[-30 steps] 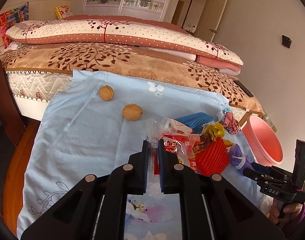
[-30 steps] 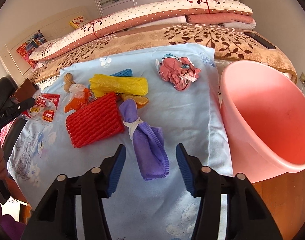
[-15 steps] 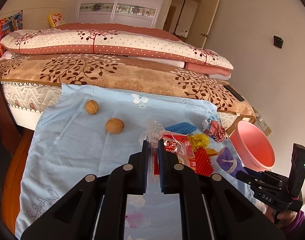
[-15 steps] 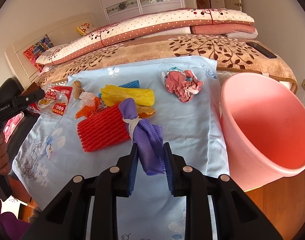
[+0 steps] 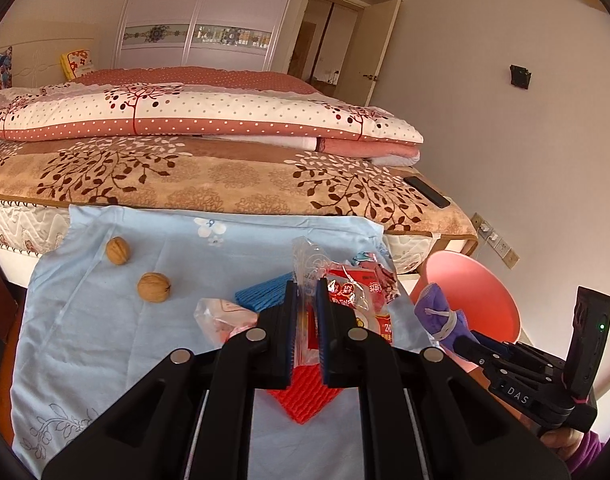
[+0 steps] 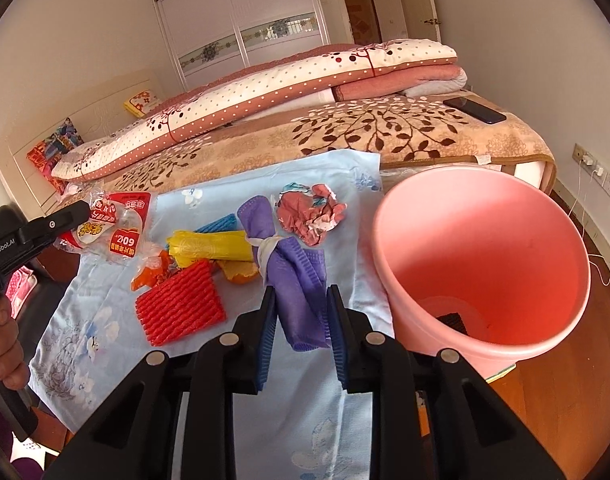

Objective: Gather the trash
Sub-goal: 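Carry the snack bag and purple cloth over the pink bucket with both tools, then open the left tool then the right tool to drop both items into the bucket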

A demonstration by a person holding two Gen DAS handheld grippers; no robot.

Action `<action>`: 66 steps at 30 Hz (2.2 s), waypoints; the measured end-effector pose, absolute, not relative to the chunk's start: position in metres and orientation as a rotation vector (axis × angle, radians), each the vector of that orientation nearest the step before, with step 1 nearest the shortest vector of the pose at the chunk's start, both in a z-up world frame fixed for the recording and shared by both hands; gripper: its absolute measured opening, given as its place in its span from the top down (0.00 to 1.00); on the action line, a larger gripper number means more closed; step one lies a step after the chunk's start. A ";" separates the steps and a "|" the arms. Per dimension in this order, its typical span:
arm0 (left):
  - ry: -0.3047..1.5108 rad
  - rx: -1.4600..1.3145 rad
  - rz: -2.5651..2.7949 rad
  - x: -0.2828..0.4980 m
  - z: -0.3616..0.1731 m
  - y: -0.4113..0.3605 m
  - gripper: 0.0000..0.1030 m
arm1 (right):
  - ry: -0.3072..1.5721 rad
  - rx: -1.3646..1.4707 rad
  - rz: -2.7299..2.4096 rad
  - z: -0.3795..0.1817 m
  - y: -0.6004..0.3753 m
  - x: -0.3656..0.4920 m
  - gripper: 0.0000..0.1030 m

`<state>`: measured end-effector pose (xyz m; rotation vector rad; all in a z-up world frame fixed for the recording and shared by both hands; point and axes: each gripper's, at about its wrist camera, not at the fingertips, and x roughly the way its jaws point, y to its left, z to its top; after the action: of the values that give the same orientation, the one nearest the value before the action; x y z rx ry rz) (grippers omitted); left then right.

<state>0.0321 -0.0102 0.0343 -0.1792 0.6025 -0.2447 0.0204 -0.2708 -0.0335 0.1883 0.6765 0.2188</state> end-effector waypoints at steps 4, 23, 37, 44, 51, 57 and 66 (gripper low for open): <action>0.589 -0.175 -0.279 0.037 0.037 -0.027 0.91 | 0.663 0.208 0.187 -0.032 -0.284 0.019 0.76; 0.573 -0.119 -0.432 0.063 0.035 -0.119 0.91 | 0.626 0.312 0.000 -0.033 -0.359 0.020 0.76; 0.598 -0.054 -0.511 0.080 0.020 -0.184 0.91 | 0.637 0.355 -0.089 -0.046 -0.399 0.026 0.76; 0.618 -0.023 -0.528 0.087 0.011 -0.207 0.91 | 0.635 0.360 -0.114 -0.048 -0.409 0.029 0.76; 0.643 0.003 -0.541 0.089 -0.001 -0.221 0.91 | 0.642 0.357 -0.126 -0.051 -0.412 0.029 0.75; 0.656 0.013 -0.545 0.090 -0.006 -0.227 0.91 | 0.648 0.352 -0.129 -0.052 -0.413 0.032 0.75; 0.661 0.021 -0.543 0.090 -0.009 -0.232 0.91 | 0.650 0.352 -0.131 -0.053 -0.413 0.033 0.75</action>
<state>0.0903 -0.2315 -0.0091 0.0214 0.6612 -0.5426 0.0332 -0.4135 -0.0528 0.3525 0.6497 -0.1314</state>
